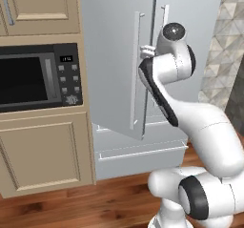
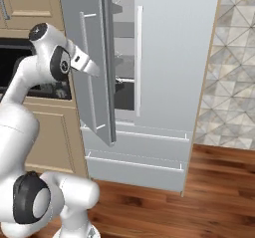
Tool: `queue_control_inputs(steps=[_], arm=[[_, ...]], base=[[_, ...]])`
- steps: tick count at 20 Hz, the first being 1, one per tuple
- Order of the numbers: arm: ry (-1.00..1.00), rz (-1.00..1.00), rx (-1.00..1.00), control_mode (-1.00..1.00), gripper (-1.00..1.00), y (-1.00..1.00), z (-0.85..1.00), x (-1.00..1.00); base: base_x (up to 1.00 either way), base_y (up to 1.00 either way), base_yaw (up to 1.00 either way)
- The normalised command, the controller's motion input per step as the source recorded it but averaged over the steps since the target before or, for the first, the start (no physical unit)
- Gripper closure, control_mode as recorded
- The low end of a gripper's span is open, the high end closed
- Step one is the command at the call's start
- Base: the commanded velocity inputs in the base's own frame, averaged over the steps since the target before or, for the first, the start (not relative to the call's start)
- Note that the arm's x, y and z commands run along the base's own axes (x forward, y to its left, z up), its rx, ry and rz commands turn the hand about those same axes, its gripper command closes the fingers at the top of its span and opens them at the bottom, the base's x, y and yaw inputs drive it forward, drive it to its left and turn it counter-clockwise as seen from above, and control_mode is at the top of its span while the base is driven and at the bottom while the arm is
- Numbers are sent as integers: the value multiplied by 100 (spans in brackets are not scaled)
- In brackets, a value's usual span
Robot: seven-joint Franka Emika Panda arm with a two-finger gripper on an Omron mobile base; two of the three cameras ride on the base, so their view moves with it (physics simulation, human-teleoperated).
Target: Take the lemon wedge from the fridge and place it on the plate with fish on the dining counter.
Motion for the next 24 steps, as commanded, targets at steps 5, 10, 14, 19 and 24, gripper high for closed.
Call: queue_control_inputs(steps=[5, 10, 14, 19, 24], arm=[[-2, 4, 26, -100, -100, -99, 11, -70], [-12, 25, 14, -100, -100, -91, -1, 0], [-18, 25, 11, -100, -100, -42, 0, 48], [-4, 22, 0, -100, -100, -5, -7, 74], [4, 6, 0, -100, -100, 8, 0, 78]], base=[[0, 0, 0], [0, 0, 0], [0, 0, 0], [0, 0, 0], [0, 0, 0]])
